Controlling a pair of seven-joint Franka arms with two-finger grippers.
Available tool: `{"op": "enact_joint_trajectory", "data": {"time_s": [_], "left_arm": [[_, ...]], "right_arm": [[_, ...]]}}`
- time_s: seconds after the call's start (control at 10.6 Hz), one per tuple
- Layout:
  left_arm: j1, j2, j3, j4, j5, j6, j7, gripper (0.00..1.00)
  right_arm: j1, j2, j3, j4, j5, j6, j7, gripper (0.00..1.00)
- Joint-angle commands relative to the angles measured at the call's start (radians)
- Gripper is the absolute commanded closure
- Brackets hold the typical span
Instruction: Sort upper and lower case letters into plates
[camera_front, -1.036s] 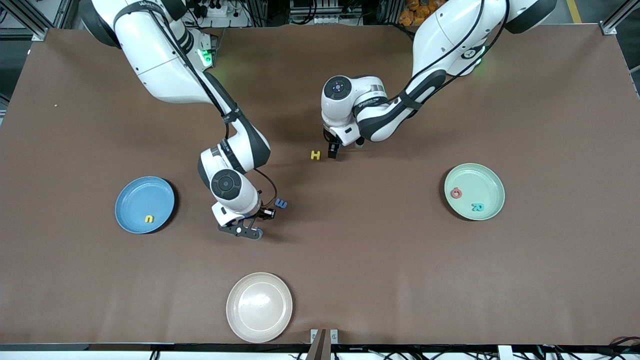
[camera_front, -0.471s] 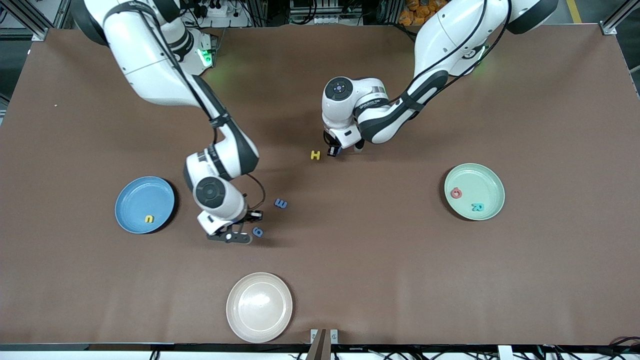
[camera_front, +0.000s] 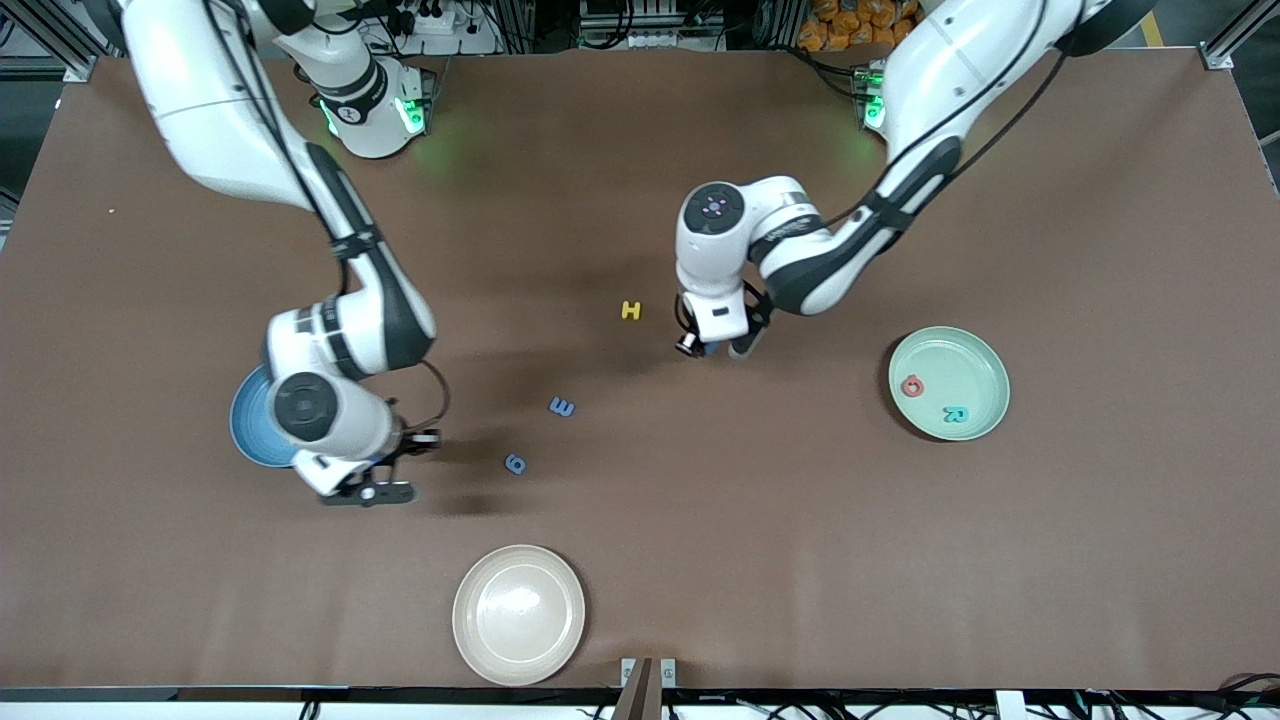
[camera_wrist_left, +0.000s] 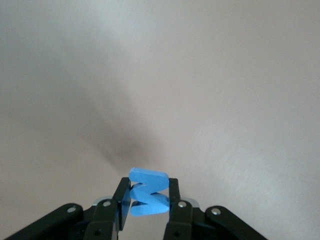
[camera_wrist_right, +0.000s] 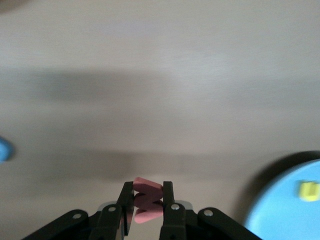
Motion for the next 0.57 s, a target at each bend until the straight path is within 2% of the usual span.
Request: {"op": "enact_joint_trajectory", "data": {"time_s": [0.0, 0.28, 0.47], "left_arm": [[0.071, -0.086, -0.014, -0.014, -0.059, -0.129, 0.343, 1.0], [0.203, -0.149, -0.014, -0.014, -0.132, -0.254, 0.716, 1.0], [0.333, -0.184, -0.026, -0.029, -0.177, -0.288, 0.934, 1.0]], "right_arm": [[-0.095, -0.104, 0.012, -0.117, -0.016, 0.0, -0.17, 1.0], [-0.201, -0.124, 0.01, -0.133, -0.017, -0.058, -0.31, 1.0], [-0.258, -0.134, 0.01, -0.143, -0.017, -0.099, -0.396, 1.0]]}}
